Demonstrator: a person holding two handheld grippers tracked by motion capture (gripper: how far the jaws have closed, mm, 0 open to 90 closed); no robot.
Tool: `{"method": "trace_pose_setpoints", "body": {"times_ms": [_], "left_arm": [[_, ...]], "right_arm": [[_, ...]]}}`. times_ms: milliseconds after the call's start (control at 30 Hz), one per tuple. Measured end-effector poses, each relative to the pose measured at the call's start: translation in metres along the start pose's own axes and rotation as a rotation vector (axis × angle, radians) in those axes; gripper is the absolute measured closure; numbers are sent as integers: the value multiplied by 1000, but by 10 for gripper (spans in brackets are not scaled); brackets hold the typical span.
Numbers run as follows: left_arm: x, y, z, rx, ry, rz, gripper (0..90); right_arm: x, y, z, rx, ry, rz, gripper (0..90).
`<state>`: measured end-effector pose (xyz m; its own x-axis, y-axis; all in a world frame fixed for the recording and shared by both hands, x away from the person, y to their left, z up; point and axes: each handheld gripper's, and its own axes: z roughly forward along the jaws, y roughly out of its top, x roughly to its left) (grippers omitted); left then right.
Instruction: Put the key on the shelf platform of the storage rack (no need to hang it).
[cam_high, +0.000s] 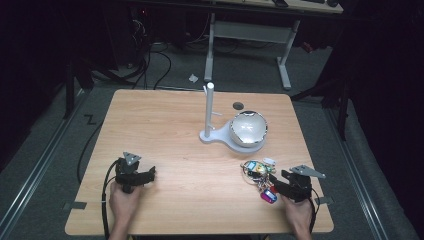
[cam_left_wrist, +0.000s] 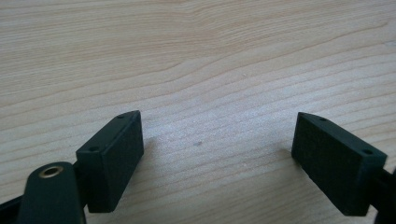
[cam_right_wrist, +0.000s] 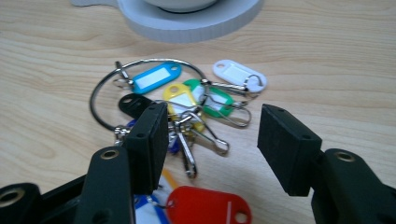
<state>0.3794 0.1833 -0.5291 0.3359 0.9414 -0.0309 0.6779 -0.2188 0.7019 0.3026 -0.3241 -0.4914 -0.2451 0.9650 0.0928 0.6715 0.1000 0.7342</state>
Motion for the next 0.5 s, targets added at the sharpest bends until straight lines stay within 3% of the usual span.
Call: {"method": "trace_pose_setpoints", "body": {"times_ms": [500], "left_arm": [[0, 0, 0, 0, 1, -1, 171]], "right_arm": [[35, -2, 6, 16, 48, -79, 404]]}}
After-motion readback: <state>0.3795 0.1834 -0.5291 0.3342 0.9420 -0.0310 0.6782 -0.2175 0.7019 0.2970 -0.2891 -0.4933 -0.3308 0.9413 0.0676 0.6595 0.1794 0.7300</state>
